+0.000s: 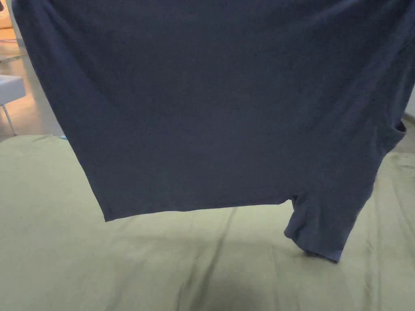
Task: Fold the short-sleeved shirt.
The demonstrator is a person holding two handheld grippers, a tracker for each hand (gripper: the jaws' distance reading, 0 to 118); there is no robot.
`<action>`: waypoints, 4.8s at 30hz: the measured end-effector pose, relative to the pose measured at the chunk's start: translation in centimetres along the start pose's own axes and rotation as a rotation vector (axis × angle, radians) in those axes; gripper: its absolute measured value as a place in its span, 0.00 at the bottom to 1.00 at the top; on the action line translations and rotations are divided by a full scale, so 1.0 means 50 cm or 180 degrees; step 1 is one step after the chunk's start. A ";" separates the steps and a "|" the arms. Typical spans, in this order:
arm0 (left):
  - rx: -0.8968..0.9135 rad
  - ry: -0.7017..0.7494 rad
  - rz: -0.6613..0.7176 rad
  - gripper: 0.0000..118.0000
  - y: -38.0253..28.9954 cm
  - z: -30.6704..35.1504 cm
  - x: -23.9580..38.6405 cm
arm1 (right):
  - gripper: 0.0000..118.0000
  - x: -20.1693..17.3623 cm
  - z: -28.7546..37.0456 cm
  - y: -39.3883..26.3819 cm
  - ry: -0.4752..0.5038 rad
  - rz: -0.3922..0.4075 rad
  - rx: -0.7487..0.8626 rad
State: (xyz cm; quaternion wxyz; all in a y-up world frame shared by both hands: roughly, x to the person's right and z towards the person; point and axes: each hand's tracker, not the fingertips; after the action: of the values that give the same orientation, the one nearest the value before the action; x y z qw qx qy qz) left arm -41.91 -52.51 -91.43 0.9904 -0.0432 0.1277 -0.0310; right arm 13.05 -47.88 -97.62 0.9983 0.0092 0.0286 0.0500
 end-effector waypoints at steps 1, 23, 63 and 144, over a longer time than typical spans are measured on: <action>-0.0019 -0.0011 0.0008 0.00 -0.014 -0.015 0.007 | 0.01 0.002 -0.010 -0.017 -0.0003 0.0023 -0.0018; -0.0841 -0.0394 0.0121 0.00 -0.447 0.073 0.044 | 0.01 0.028 0.125 -0.504 0.0463 -0.0125 -0.0836; -0.1979 -0.0847 0.0070 0.00 -0.948 0.893 -0.105 | 0.01 0.071 1.009 -0.942 0.0757 -0.0190 -0.1962; -0.2128 -0.0976 0.0048 0.02 -0.866 0.901 -0.108 | 0.02 -0.020 0.973 -0.908 0.0361 0.0222 -0.2223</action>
State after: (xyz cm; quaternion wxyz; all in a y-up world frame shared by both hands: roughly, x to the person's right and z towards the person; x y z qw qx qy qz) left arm -37.77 -91.67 -42.64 0.9294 -0.3677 -0.0189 0.0266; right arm 19.40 -93.91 -49.97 0.9358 -0.3344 0.0649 0.0912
